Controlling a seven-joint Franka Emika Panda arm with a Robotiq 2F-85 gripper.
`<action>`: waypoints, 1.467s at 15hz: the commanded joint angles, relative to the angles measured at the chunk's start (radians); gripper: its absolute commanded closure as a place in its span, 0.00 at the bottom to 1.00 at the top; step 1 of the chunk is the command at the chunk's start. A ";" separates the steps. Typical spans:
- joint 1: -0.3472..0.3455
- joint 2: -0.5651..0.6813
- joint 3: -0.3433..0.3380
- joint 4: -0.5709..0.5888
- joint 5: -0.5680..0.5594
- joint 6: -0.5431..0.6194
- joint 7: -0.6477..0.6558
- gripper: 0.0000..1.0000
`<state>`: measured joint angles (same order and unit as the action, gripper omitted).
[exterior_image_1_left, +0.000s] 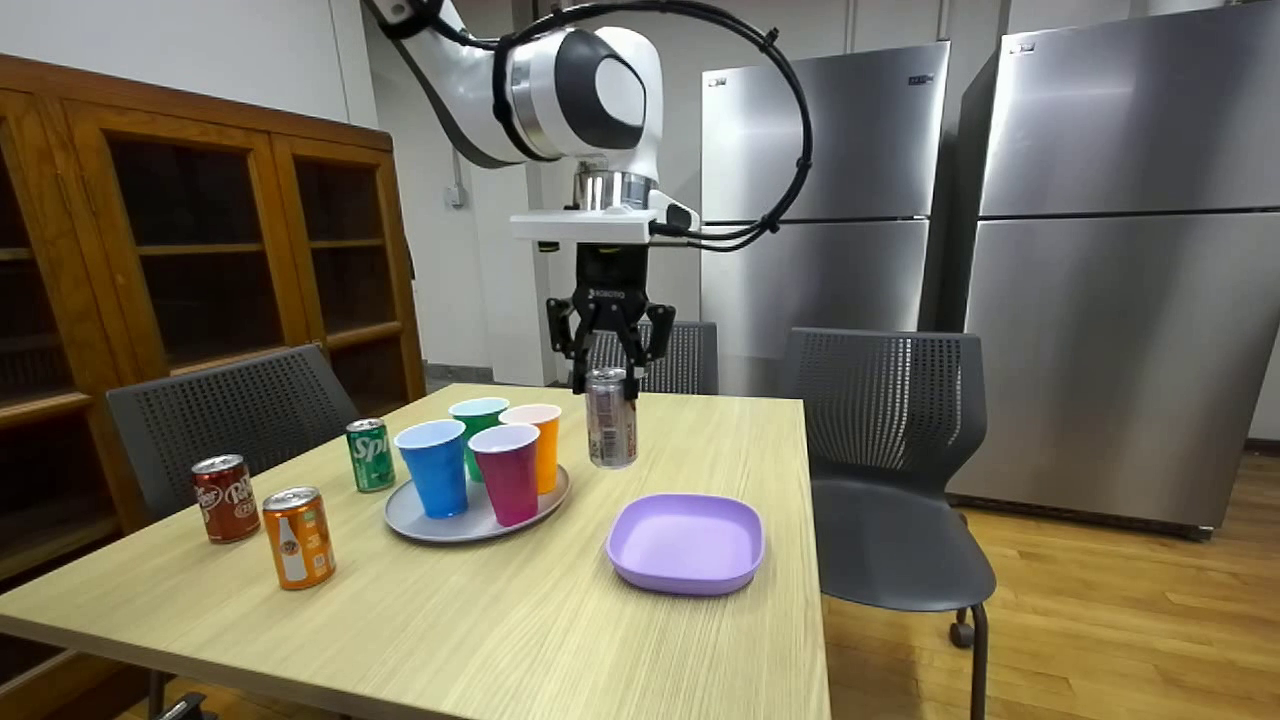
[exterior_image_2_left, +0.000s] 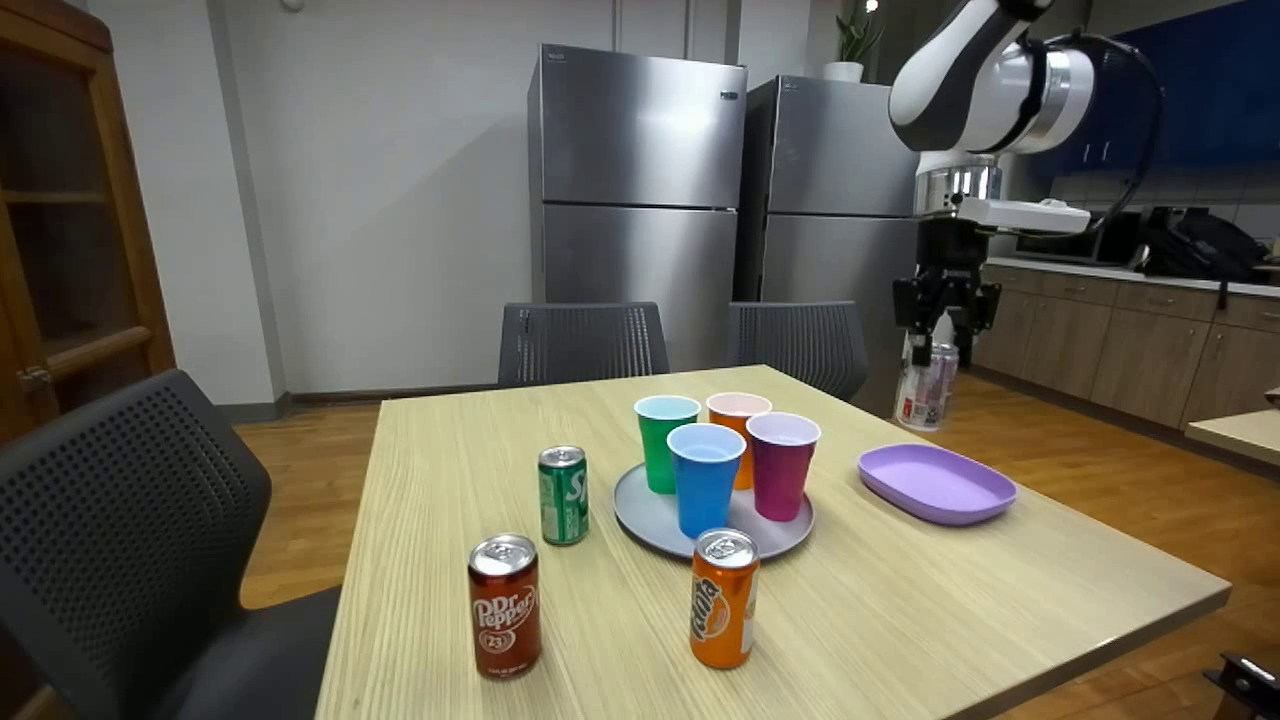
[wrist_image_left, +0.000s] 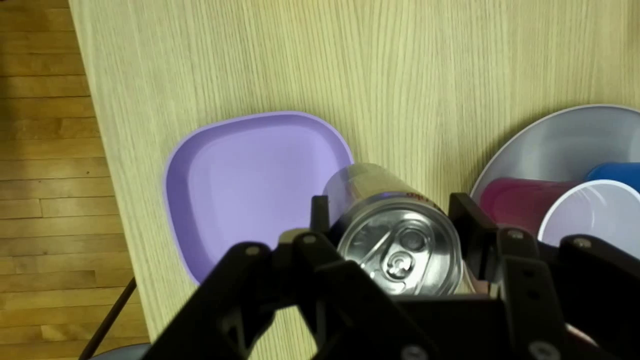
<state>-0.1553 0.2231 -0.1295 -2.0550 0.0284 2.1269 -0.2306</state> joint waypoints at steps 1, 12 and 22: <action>-0.023 0.021 0.001 0.019 0.030 0.011 -0.007 0.63; -0.066 0.178 -0.005 0.145 0.053 0.013 0.012 0.63; -0.101 0.326 -0.002 0.310 0.056 -0.001 0.020 0.63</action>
<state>-0.2338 0.5091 -0.1442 -1.8164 0.0729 2.1543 -0.2249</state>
